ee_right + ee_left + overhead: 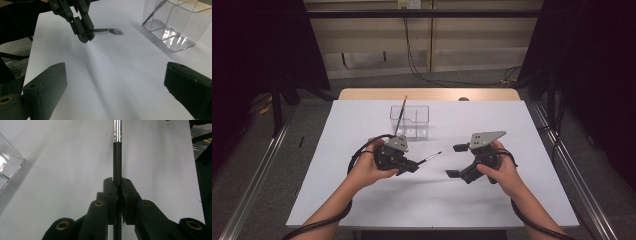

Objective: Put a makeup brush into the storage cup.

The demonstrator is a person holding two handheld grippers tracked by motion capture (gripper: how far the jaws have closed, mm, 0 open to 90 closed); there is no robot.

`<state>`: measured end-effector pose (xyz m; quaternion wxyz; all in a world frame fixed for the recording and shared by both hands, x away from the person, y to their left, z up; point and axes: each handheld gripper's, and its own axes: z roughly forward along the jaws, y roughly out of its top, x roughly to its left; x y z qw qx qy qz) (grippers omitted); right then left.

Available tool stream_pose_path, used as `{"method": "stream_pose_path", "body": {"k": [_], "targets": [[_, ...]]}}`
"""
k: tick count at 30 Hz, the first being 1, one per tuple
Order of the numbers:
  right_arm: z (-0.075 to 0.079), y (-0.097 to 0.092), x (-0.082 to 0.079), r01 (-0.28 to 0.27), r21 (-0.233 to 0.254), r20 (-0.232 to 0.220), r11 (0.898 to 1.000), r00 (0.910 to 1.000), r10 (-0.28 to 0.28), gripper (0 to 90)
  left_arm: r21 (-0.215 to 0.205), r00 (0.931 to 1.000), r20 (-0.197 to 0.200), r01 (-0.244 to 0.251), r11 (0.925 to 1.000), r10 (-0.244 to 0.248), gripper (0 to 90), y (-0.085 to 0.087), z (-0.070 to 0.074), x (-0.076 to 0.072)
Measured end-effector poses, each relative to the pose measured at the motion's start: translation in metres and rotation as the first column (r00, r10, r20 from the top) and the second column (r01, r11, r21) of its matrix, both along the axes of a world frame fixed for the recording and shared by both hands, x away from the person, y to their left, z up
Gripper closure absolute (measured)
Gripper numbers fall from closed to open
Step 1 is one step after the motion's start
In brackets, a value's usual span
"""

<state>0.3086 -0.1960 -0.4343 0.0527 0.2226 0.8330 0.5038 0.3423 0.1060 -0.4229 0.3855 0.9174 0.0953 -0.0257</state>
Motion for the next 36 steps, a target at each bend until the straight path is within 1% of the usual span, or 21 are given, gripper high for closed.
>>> {"method": "stream_pose_path", "body": {"k": [3, 7, 11, 12, 15, 18, 22, 23, 24, 26, 30, 32, 33, 34, 36], "targets": [[0.0, -0.004, -0.002, 0.005, 0.017, 0.0, 1.0, 1.0, -0.005, 3.6, -0.016, 0.9999, 0.003, -0.011, 0.9998, 0.011, 84.0, 0.001, 0.0, 0.0], [0.0, -0.009, -0.005, 0.017, 0.026, 0.011, 1.0, 0.9998, -0.017, 3.6, -0.031, 0.9997, 0.003, -0.023, 0.9992, 0.023, 84.0, 0.004, 0.0, 0.001], [0.0, -0.017, -0.007, 0.034, 0.05, 0.019, 0.998, 0.9992, -0.035, 3.8, -0.05, 0.9994, 0.002, -0.035, 0.9982, 0.035, 84.0, 0.008, 0.0, 0.002], [-0.001, -0.019, -0.008, 0.04, 0.052, 0.028, 0.998, 0.9987, -0.042, 3.8, -0.055, 0.9992, 0.002, -0.039, 0.9977, 0.039, 84.0, 0.008, 0.0, 0.002], [-0.002, -0.024, -0.01, 0.053, 0.059, 0.033, 0.997, 0.998, -0.055, 3.9, -0.066, 0.9989, 0.008, -0.046, 0.9968, 0.046, 84.0, 0.011, 0.001, 0.002], [-0.004, -0.029, -0.012, 0.057, 0.053, 0.04, 0.997, 0.9974, -0.06, 3.6, -0.077, 0.9983, 0.009, -0.057, 0.9954, 0.058, 84.0, 0.013, 0.001, 0.002], [-0.006, -0.036, -0.015, 0.074, 0.055, 0.039, 0.996, 0.9964, -0.076, 3.6, -0.099, 0.9971, 0.013, -0.073, 0.9924, 0.074, 84.0, 0.016, 0.0, 0.003], [-0.007, -0.038, -0.015, 0.08, 0.059, 0.038, 0.995, 0.9959, -0.082, 3.6, -0.108, 0.9968, 0.008, -0.078, 0.9911, 0.08, 84.0, 0.018, 0.0, 0.003], [-0.007, -0.039, -0.016, 0.084, 0.062, 0.04, 0.995, 0.9954, -0.087, 3.7, -0.108, 0.9967, 0.012, -0.078, 0.9911, 0.08, 84.0, 0.019, 0.0, 0.003], [-0.008, -0.042, -0.017, 0.09, 0.066, 0.04, 0.994, 0.9949, -0.093, 3.7, -0.125, 0.9957, 0.006, -0.091, 0.988, 0.092, 84.0, 0.021, 0.0, 0.003], [-0.01, -0.047, -0.018, 0.101, 0.072, 0.043, 0.992, 0.9936, -0.104, 3.7, -0.132, 0.9943, 0.014, -0.103, 0.9858, 0.106, 84.0, 0.025, 0.001, 0.003], [-0.011, -0.048, -0.02, 0.103, 0.081, 0.044, 0.991, 0.9933, -0.107, 3.7, -0.151, 0.9933, 0.012, -0.112, 0.9822, 0.115, 84.0, 0.028, 0.001, 0.003], [-0.011, -0.05, -0.02, 0.106, 0.078, 0.044, 0.991, 0.9929, -0.11, 3.7, -0.154, 0.9929, 0.015, -0.114, 0.9815, 0.118, 84.0, 0.029, 0.001, 0.004], [-0.012, -0.05, -0.021, 0.107, 0.078, 0.044, 0.991, 0.9929, -0.111, 3.7, -0.164, 0.9919, 0.01, -0.124, 0.9787, 0.127, 84.0, 0.03, 0.0, 0.004], [-0.013, -0.052, -0.022, 0.112, 0.073, 0.047, 0.991, 0.9922, -0.115, 3.8, -0.167, 0.9914, 0.011, -0.127, 0.9777, 0.13, 84.0, 0.032, -0.001, 0.004]]}}
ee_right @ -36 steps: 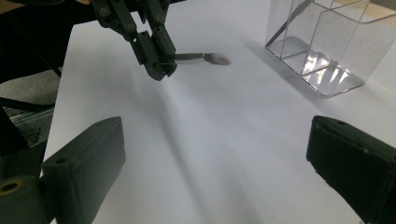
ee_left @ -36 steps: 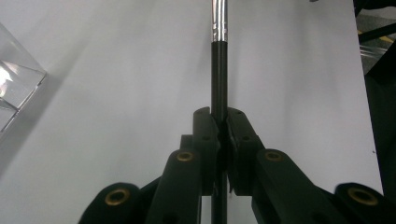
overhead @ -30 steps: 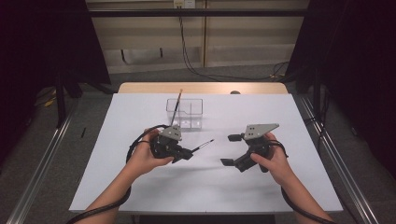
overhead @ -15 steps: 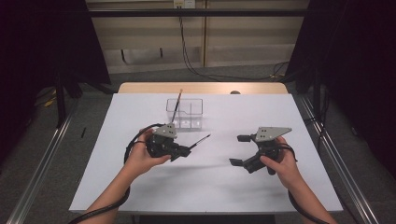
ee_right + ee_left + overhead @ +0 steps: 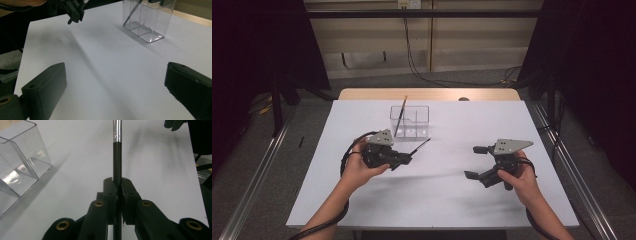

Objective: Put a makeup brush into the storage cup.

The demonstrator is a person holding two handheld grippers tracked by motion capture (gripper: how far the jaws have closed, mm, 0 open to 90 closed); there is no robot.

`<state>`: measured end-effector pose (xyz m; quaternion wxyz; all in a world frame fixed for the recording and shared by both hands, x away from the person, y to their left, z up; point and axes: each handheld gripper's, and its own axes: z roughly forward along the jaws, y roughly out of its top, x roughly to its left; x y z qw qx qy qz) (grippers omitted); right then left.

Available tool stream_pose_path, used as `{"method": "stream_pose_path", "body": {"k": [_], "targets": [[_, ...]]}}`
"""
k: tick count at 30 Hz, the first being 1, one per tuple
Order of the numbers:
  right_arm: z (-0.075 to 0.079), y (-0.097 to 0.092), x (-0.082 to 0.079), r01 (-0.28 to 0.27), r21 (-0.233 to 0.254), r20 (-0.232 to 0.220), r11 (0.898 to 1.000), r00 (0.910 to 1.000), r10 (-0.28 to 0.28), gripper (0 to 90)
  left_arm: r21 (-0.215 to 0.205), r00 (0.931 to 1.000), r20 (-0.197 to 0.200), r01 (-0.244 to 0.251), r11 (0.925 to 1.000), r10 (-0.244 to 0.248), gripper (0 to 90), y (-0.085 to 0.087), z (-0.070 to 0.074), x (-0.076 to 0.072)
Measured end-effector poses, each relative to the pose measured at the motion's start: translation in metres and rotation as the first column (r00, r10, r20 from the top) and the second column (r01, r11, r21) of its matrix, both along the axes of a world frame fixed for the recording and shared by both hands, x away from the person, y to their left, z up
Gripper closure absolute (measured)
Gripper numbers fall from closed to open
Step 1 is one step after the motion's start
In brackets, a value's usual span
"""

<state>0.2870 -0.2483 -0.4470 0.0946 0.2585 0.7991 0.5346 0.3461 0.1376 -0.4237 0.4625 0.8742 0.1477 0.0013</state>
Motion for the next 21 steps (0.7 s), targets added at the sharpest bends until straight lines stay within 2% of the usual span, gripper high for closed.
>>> {"method": "stream_pose_path", "body": {"k": [11, 16, 21], "targets": [[0.0, -0.014, -0.006, 0.024, 0.01, 0.009, 1.0, 0.9997, -0.024, 3.8, -0.019, 0.9997, -0.001, -0.024, 0.9995, 0.024, 84.0, 0.006, 0.0, 0.003], [-0.001, -0.02, -0.011, 0.031, 0.013, 0.011, 0.999, 0.9994, -0.032, 3.6, -0.06, 0.9987, -0.002, -0.051, 0.9969, 0.051, 84.0, 0.011, 0.001, 0.007], [-0.003, -0.024, -0.013, 0.044, 0.015, 0.014, 0.999, 0.9989, -0.044, 3.5, -0.076, 0.9973, 0.008, -0.072, 0.9945, 0.073, 84.0, 0.012, 0.001, 0.009]]}}
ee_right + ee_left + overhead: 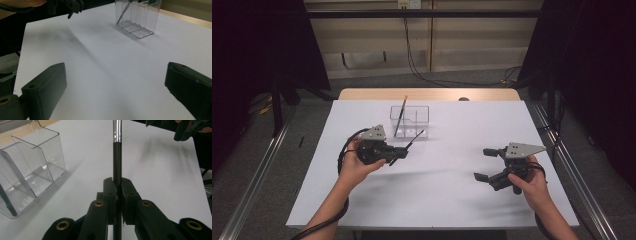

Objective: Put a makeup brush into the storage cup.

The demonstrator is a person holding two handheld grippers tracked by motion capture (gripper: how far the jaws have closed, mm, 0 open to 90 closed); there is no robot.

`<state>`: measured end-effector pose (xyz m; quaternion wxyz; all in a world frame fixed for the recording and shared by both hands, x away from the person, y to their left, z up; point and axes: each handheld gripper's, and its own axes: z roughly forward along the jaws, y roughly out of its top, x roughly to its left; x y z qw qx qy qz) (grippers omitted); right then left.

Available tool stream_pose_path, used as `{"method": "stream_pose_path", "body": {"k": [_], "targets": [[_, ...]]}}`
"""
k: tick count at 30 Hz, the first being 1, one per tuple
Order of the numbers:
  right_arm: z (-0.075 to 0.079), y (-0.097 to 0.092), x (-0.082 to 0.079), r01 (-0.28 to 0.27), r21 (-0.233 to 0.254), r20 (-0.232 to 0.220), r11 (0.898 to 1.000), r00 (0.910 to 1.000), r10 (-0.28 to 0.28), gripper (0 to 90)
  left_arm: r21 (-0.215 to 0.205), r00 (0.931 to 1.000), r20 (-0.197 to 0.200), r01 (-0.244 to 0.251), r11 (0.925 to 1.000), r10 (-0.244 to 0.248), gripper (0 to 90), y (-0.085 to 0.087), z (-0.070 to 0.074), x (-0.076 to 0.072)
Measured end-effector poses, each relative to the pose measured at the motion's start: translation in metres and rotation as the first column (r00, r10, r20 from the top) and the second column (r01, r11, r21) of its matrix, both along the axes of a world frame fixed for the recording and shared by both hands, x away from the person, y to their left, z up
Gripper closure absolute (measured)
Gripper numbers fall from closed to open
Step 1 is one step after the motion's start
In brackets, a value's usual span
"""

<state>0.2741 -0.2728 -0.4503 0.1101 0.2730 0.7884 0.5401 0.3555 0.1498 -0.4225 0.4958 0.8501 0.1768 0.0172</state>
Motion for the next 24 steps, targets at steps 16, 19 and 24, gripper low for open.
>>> {"method": "stream_pose_path", "body": {"k": [16, 19, 24], "targets": [[0.0, -0.018, -0.008, 0.049, 0.032, 0.032, 0.998, 0.9982, -0.05, 3.8, -0.069, 0.999, 0.013, -0.041, 0.9968, 0.042, 84.0, 0.002, 0.006, 0.004], [-0.001, -0.021, -0.011, 0.051, 0.031, 0.029, 0.998, 0.9982, -0.052, 3.3, -0.069, 0.9986, 0.017, -0.049, 0.9964, 0.051, 84.0, 0.003, 0.006, 0.004], [-0.005, -0.026, -0.016, 0.068, 0.043, 0.029, 0.997, 0.9972, -0.07, 3.1, -0.087, 0.9975, 0.023, -0.065, 0.9941, 0.067, 84.0, 0.005, 0.007, 0.005]]}}
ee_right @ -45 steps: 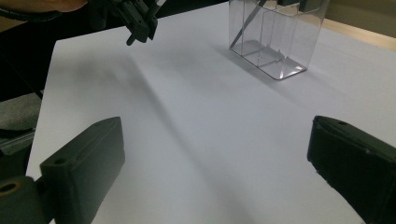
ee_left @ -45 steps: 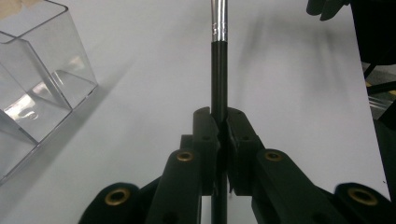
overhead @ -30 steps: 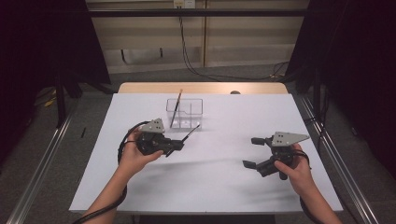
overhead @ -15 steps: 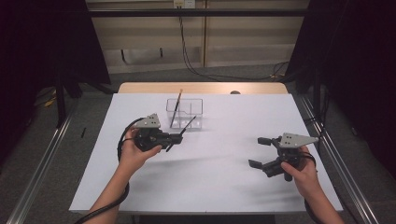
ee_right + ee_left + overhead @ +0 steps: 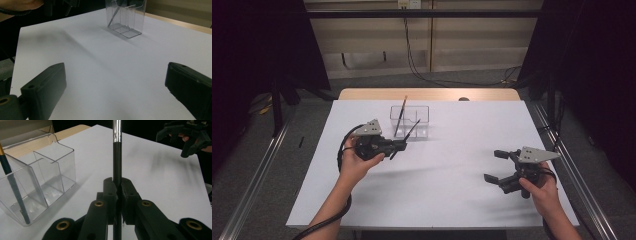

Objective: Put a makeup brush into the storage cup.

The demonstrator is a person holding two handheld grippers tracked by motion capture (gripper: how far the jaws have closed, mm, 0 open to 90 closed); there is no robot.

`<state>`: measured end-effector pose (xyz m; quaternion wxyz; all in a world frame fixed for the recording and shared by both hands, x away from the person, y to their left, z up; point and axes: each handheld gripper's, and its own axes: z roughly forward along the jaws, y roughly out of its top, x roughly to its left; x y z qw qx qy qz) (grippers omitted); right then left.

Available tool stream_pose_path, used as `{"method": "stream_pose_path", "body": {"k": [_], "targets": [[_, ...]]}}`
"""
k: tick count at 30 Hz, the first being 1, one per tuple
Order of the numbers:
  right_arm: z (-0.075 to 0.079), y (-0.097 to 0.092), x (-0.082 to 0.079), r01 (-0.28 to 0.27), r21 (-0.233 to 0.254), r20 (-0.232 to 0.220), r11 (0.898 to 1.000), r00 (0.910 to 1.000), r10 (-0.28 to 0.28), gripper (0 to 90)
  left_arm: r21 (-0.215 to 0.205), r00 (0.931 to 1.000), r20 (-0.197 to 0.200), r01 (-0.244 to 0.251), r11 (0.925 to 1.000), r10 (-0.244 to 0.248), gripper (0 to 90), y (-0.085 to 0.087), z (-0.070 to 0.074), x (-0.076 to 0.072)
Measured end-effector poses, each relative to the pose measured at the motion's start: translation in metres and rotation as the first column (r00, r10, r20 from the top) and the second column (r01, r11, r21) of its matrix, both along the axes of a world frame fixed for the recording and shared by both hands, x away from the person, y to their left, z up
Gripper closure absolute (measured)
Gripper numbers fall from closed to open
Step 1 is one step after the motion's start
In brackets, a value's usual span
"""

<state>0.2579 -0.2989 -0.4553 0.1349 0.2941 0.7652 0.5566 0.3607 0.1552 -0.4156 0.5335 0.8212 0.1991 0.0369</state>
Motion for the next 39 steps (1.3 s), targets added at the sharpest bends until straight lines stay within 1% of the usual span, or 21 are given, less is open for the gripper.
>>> {"method": "stream_pose_path", "body": {"k": [3, 4, 5, 8, 11, 14, 18, 21, 23, 24, 29, 31, 36, 39], "targets": [[-0.003, -0.002, -0.002, 0.005, 0.011, -0.001, 1.0, 1.0, -0.005, 3.1, -0.007, 0.9999, 0.003, -0.011, 0.9999, 0.011, 84.0, 0.001, 0.001, 0.001], [-0.004, -0.003, -0.002, 0.002, 0.006, 0.0, 1.0, 1.0, -0.002, 3.1, -0.01, 0.9999, 0.0, -0.013, 0.9999, 0.013, 84.0, 0.001, 0.001, 0.001], [-0.005, -0.003, -0.003, 0.003, 0.005, 0.005, 1.0, 1.0, -0.003, 3.4, -0.011, 0.9998, 0.007, -0.017, 0.9998, 0.018, 84.0, 0.001, 0.002, 0.001], [-0.006, -0.002, -0.003, -0.003, 0.001, 0.003, 1.0, 1.0, 0.003, 3.1, -0.022, 0.9996, 0.008, -0.027, 0.9994, 0.027, 84.0, 0.002, 0.004, 0.003], [-0.008, -0.002, -0.004, -0.007, 0.005, 0.004, 1.0, 1.0, 0.007, 2.8, -0.028, 0.9993, 0.01, -0.037, 0.9989, 0.037, 84.0, 0.002, 0.005, 0.004], [-0.009, -0.004, -0.005, -0.005, 0.01, 0.012, 1.0, 0.9999, 0.005, 2.7, -0.046, 0.9986, 0.015, -0.051, 0.9977, 0.051, 84.0, 0.004, 0.006, 0.006], [-0.01, -0.006, -0.007, 0.004, 0.013, 0.005, 1.0, 1.0, -0.004, 2.8, -0.057, 0.9976, 0.013, -0.067, 0.9962, 0.068, 84.1, 0.005, 0.006, 0.008], [-0.012, -0.005, -0.008, -0.004, -0.007, 0.003, 1.0, 1.0, 0.004, 2.5, -0.062, 0.9972, 0.014, -0.073, 0.9954, 0.074, 84.0, 0.005, 0.007, 0.01], [-0.012, -0.005, -0.008, -0.006, -0.007, 0.005, 1.0, 1.0, 0.006, 2.4, -0.067, 0.9962, 0.016, -0.085, 0.9941, 0.086, 84.1, 0.005, 0.007, 0.011], [-0.011, -0.006, -0.008, -0.004, -0.007, 0.008, 1.0, 1.0, 0.004, 2.5, -0.078, 0.9958, 0.017, -0.088, 0.9931, 0.09, 84.0, 0.005, 0.007, 0.012], [-0.01, -0.01, -0.009, 0.007, 0.008, 0.019, 1.0, 0.9998, -0.007, 2.5, -0.104, 0.9931, 0.015, -0.114, 0.9881, 0.116, 84.0, 0.006, 0.009, 0.016], [-0.01, -0.011, -0.01, 0.012, 0.011, 0.025, 1.0, 0.9996, -0.012, 2.5, -0.116, 0.9929, 0.014, -0.115, 0.9866, 0.118, 84.0, 0.005, 0.011, 0.017], [-0.01, -0.012, -0.01, 0.014, 0.01, 0.024, 1.0, 0.9996, -0.014, 2.6, -0.133, 0.9915, 0.019, -0.125, 0.9832, 0.129, 84.1, 0.002, 0.013, 0.02], [-0.009, -0.013, -0.01, 0.013, 0.012, 0.028, 1.0, 0.9995, -0.014, 2.6, -0.152, 0.9903, 0.015, -0.135, 0.9792, 0.138, 84.0, 0.001, 0.014, 0.022]]}}
